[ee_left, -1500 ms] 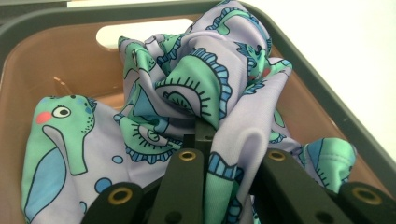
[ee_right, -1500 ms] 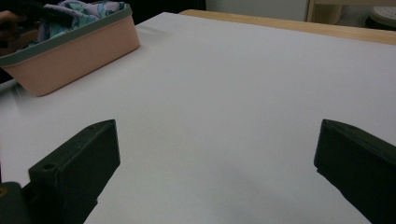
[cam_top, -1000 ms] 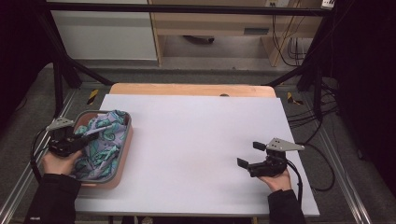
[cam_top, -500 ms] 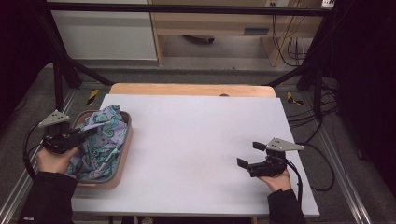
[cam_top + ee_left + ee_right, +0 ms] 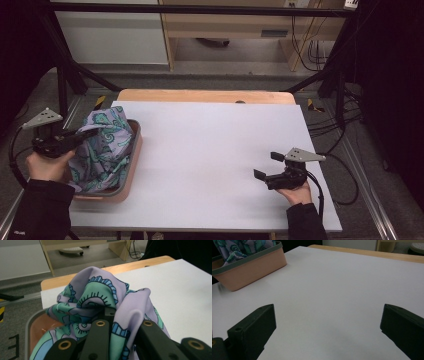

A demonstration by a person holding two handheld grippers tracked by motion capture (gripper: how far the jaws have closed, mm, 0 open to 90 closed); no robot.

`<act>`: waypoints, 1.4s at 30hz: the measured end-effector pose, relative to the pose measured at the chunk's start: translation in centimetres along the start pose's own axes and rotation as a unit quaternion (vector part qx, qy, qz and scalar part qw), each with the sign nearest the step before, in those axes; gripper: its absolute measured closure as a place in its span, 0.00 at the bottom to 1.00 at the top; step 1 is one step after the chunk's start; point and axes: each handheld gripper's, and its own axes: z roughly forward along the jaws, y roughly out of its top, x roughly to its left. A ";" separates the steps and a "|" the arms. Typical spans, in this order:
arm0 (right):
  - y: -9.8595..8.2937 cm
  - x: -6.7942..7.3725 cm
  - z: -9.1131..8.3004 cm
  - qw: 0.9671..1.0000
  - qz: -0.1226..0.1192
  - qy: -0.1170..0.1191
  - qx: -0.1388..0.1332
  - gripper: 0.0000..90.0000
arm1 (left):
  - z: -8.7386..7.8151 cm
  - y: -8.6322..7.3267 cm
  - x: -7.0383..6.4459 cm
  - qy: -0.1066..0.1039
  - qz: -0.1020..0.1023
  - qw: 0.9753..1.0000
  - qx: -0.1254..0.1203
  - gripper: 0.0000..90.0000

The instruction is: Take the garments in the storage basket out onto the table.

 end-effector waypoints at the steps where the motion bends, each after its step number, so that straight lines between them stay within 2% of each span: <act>1: 0.0 0.0 0.0 1.000 0.000 0.000 0.000 0.01 | -0.1 0.2 0.0 0.000 0.001 1.000 -0.001 0.93; 25: 0.0 0.0 0.0 1.000 0.000 0.000 0.000 0.01 | -2.2 4.8 -1.7 -0.023 0.032 0.998 -0.045 0.93; 32: 0.0 0.0 0.0 1.000 0.000 0.001 0.000 0.01 | -3.1 6.3 -2.3 -0.032 0.037 0.997 -0.063 0.93; 36: 0.0 0.0 0.1 1.000 -0.002 0.001 0.000 0.01 | -3.4 7.1 -2.8 -0.038 0.047 0.995 -0.076 0.93; 42: 0.0 0.0 0.0 1.000 0.000 0.001 0.000 0.01 | -3.4 8.1 -3.7 -0.051 0.053 0.994 -0.083 0.93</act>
